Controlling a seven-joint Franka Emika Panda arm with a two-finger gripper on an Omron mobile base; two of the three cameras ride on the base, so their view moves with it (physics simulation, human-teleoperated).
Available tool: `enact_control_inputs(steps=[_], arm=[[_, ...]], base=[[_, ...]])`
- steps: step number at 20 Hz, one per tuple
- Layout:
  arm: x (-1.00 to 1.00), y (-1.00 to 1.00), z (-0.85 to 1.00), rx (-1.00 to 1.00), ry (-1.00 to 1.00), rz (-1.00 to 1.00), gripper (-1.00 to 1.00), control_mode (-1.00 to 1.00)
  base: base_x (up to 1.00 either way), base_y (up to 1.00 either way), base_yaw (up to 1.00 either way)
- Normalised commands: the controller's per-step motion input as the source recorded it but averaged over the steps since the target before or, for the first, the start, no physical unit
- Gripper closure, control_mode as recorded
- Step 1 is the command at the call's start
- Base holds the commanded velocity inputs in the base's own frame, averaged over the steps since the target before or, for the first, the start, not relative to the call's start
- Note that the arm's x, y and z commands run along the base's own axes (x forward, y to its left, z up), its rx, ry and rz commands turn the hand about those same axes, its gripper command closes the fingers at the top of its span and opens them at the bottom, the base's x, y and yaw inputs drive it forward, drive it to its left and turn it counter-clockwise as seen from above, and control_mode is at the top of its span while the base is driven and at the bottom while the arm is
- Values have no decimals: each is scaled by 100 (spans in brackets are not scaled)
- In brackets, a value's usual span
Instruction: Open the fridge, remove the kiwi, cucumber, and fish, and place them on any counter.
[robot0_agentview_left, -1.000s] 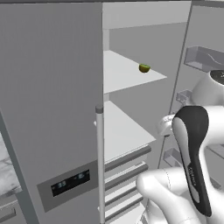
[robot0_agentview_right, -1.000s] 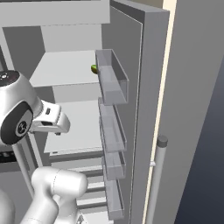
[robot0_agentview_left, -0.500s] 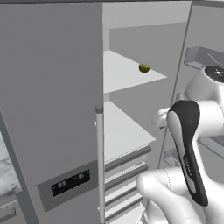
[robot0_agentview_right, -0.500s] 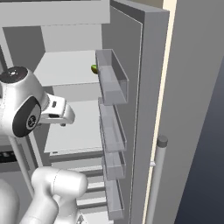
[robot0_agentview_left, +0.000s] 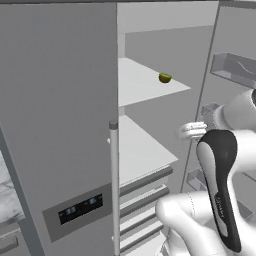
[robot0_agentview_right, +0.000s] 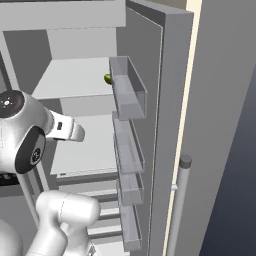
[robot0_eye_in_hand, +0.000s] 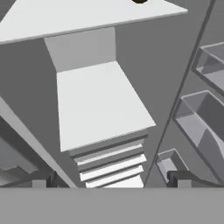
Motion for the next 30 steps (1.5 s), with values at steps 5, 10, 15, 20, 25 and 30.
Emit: enact_control_inputs(steps=[5,10,15,20,25,30], arm=[[8,0,60,13,1,-10,-100,-100],[7,0,18,1,0,-11,-100,-100],[26,0,0,0,-9,-14,-100,-100],[35,0,2,3,-7,-11,-100,-100],[47,0,7,1,0,-5,-100,-100],[52,-1,6,0,3,0,-100,-100]], base=[[0,0,0],[0,0,0],[0,0,0],[0,0,0],[0,0,0],[0,0,0]])
